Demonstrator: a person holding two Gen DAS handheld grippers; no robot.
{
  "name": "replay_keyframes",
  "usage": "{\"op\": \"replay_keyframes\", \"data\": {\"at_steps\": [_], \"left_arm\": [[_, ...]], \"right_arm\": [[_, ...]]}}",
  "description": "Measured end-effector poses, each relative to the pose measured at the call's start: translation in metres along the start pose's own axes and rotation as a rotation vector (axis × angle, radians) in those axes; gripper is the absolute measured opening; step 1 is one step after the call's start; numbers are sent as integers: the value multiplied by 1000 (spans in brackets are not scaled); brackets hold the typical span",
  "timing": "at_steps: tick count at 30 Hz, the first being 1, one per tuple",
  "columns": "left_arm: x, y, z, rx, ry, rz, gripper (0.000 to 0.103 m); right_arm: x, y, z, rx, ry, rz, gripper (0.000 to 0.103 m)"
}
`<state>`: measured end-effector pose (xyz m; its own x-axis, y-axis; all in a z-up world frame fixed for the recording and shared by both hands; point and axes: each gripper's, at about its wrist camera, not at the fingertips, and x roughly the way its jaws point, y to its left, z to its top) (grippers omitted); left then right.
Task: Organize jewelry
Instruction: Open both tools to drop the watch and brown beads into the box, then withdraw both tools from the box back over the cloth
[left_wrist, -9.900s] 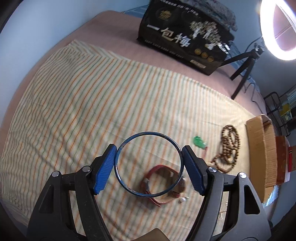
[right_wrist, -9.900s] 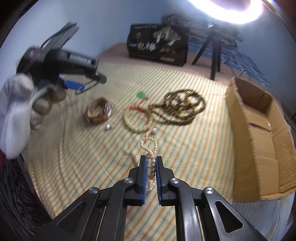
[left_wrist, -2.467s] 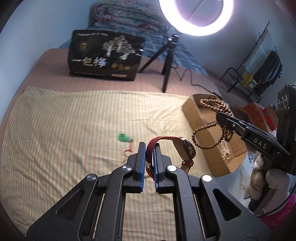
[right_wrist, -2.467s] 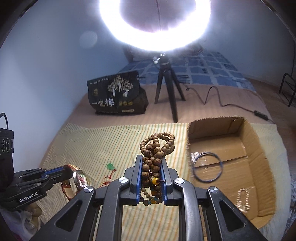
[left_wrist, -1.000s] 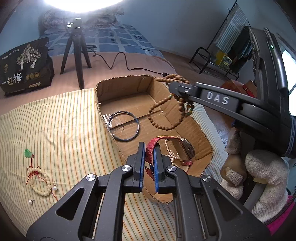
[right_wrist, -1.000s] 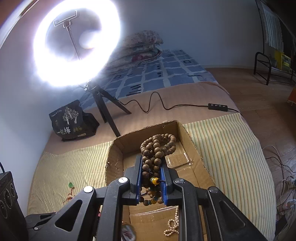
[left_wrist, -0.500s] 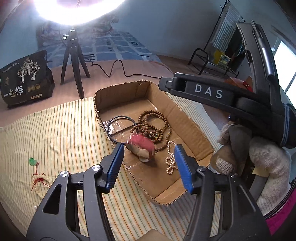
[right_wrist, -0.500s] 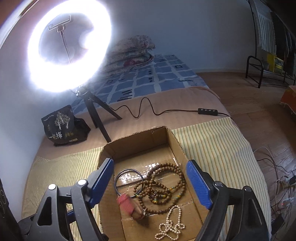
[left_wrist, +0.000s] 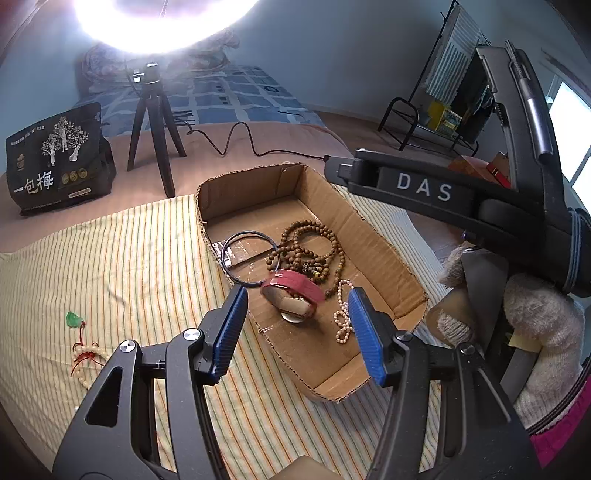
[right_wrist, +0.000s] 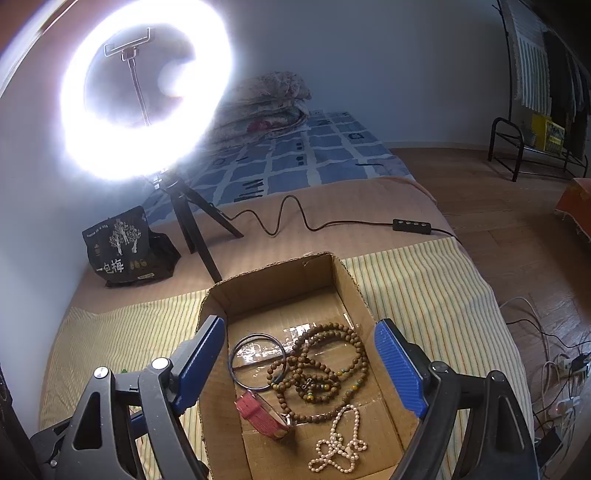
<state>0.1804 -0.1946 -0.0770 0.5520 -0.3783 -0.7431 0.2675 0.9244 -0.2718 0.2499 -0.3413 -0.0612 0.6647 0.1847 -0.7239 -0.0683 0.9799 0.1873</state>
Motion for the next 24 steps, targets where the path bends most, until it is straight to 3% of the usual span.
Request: {"op": "replay_keyframes", "data": {"at_steps": [13, 24], "left_arm": [[-24, 12, -4, 30, -38, 29, 58], [-49, 43, -13, 48, -59, 80, 58]], "right_arm": [[-13, 17, -1, -38, -14, -6, 88], [-19, 42, -4, -98, -26, -8, 90]]}}
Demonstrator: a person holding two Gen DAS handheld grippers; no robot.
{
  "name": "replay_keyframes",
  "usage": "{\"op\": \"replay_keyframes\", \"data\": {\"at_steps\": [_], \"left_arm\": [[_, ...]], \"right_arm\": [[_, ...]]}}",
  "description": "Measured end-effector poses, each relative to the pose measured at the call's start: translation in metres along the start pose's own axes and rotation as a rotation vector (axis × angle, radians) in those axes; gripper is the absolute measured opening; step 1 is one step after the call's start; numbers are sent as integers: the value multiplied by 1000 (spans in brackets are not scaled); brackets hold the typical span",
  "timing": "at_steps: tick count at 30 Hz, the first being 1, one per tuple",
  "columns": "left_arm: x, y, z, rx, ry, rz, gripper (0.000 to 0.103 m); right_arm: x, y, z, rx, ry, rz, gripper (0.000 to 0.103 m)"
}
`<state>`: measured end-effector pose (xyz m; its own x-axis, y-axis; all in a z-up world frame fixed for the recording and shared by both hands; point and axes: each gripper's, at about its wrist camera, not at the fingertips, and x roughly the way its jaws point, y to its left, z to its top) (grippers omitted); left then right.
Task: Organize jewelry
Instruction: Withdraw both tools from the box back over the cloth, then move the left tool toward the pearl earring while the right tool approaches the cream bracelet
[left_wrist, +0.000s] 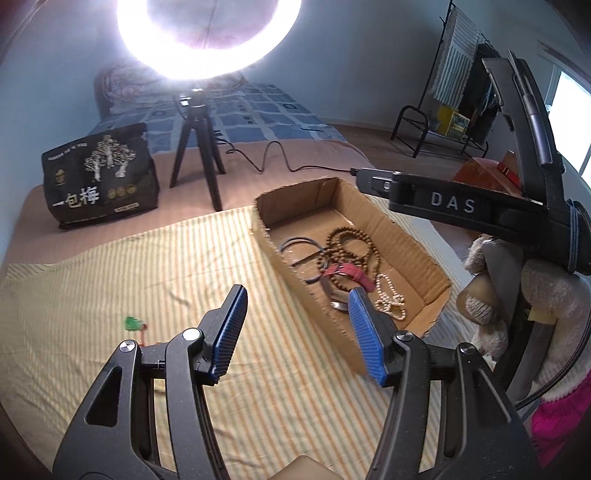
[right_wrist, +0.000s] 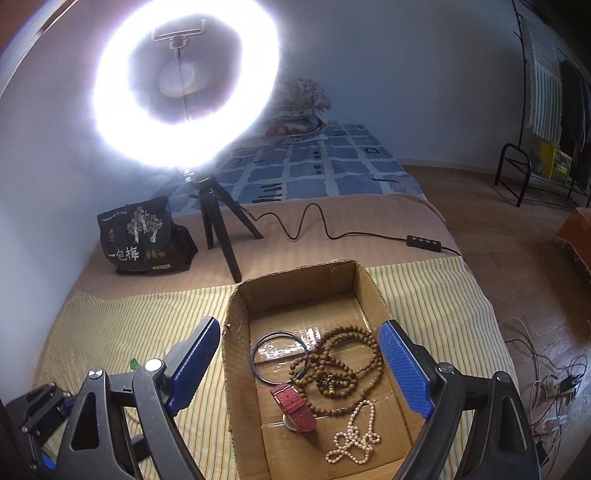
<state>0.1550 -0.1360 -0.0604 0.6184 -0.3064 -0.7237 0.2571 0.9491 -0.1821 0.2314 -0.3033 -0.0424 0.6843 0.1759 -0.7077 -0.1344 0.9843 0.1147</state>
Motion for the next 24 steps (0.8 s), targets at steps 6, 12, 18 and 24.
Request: {"op": "replay_keyframes", "data": {"at_steps": [6, 12, 18, 24], "left_arm": [[-13, 20, -6, 12, -9, 34, 58], [-25, 49, -14, 3, -6, 62, 58], [-37, 92, -22, -41, -4, 110, 58], [-46, 143, -34, -129, 6, 162, 58]], "right_arm": [[-1, 17, -2, -31, -4, 20, 93], [-1, 38, -3, -61, -3, 56, 93], [0, 69, -12, -135, 7, 105, 101], [10, 103, -29, -246, 49, 138, 101]]}}
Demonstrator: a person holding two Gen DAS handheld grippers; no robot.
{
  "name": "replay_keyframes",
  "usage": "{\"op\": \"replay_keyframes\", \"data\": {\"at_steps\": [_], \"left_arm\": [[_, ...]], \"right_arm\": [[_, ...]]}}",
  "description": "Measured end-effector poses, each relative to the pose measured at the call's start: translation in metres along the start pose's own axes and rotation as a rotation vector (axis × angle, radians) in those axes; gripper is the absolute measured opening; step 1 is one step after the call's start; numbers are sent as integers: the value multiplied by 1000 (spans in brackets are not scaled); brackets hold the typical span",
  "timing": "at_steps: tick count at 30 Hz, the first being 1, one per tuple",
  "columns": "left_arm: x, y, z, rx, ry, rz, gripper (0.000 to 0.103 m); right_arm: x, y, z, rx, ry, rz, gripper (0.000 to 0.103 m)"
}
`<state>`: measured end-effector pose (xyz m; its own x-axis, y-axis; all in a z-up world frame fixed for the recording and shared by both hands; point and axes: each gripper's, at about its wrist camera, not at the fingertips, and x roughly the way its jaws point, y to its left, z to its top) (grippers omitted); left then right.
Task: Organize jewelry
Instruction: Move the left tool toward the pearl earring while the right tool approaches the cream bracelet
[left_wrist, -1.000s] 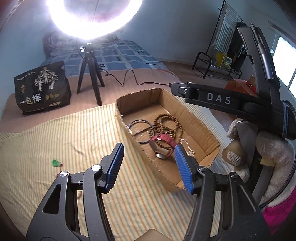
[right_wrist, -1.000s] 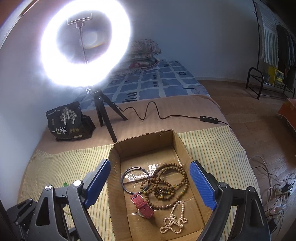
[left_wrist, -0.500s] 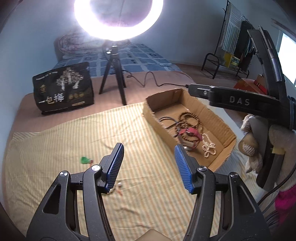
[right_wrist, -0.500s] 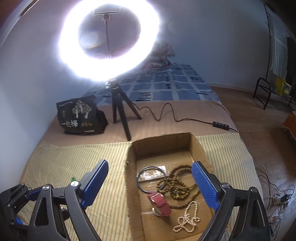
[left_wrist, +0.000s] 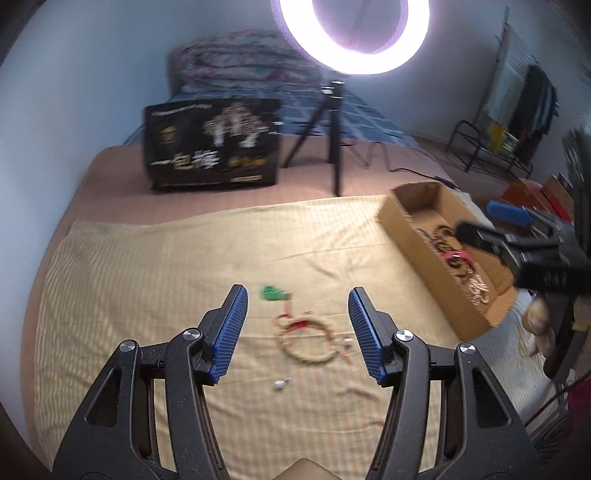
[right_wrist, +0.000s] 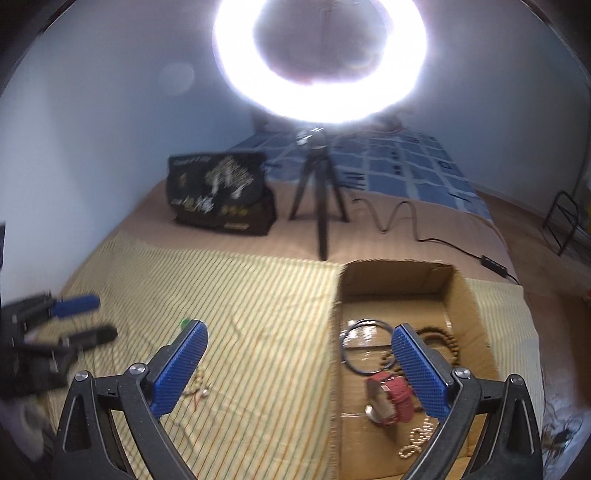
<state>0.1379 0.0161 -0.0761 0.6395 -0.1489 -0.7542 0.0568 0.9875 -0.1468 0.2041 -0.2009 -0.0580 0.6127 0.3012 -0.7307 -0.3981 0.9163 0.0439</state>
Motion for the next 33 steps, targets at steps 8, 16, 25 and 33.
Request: {"op": "replay_keyframes", "data": {"at_steps": [8, 16, 25, 33], "left_arm": [[8, 39, -16, -49, 52, 19, 58], [16, 47, -37, -53, 119, -53, 56], [37, 30, -63, 35, 206, -110, 37], [58, 14, -68, 94, 243, -116, 23]], "right_arm": [[30, 38, -14, -90, 93, 64, 101], [60, 62, -25, -140, 174, 114, 96], [90, 82, -41, -250, 274, 151, 80], [102, 83, -51, -291, 317, 180, 71]]}}
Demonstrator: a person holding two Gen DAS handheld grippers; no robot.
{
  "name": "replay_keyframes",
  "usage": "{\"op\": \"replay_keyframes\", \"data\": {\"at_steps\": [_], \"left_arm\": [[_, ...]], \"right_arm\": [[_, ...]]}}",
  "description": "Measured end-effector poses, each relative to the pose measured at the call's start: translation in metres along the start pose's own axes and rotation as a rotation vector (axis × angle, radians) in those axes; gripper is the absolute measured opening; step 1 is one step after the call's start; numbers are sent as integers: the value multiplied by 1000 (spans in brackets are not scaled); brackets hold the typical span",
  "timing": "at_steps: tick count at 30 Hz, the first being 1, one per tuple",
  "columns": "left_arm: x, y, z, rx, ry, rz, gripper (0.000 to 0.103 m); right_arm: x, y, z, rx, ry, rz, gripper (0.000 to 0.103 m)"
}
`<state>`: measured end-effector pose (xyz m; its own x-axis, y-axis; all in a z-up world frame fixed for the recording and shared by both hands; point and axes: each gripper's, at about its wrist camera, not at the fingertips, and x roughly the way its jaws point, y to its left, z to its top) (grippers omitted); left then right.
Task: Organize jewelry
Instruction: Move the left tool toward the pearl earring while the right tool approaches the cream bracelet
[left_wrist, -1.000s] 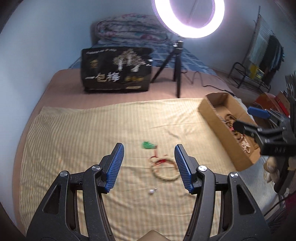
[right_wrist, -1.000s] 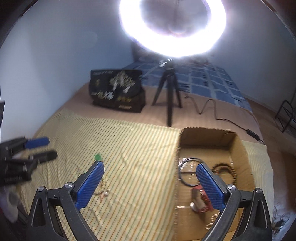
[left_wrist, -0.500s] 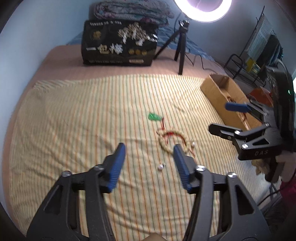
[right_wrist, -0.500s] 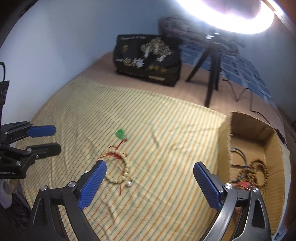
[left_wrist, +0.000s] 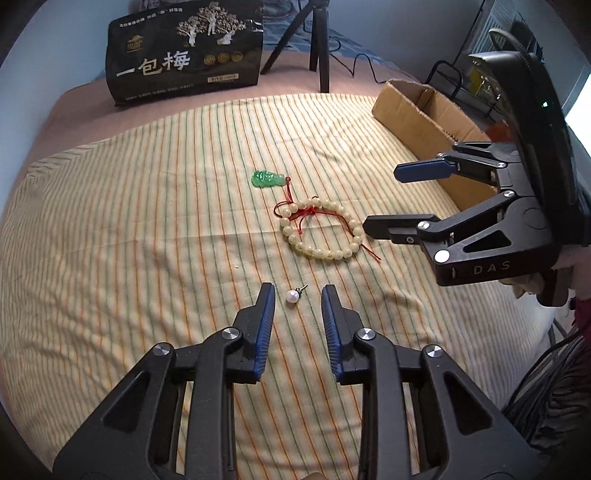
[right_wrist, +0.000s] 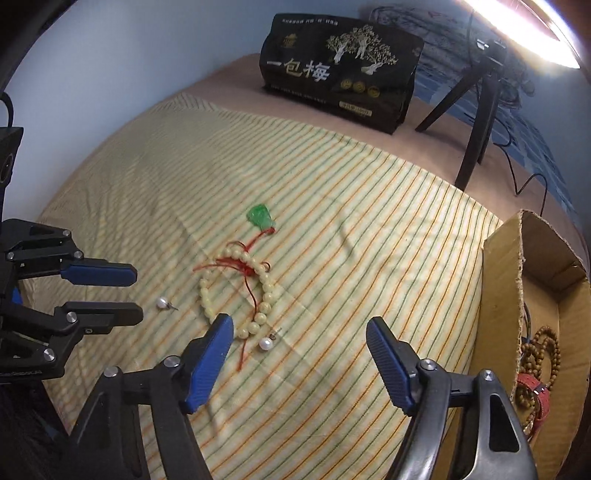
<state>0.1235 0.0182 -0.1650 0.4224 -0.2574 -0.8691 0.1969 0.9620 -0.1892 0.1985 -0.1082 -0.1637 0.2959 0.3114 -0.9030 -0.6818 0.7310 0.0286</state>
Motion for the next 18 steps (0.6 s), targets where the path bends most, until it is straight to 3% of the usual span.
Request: {"op": "replay_keyframes", "data": {"at_steps": [2, 8, 14, 18], "left_arm": [[5, 0, 2, -1, 6, 8, 20], [19, -1, 3, 5, 27, 0, 19], [31, -1, 0, 11, 48, 4, 18], [34, 1, 1, 10, 44, 9, 9]], "right_arm": [[2, -1, -1, 12, 5, 22, 64], [9, 3, 4, 4, 4, 35, 63], [24, 7, 14, -4, 23, 35, 50], [30, 8, 15, -2, 21, 26, 47]]}}
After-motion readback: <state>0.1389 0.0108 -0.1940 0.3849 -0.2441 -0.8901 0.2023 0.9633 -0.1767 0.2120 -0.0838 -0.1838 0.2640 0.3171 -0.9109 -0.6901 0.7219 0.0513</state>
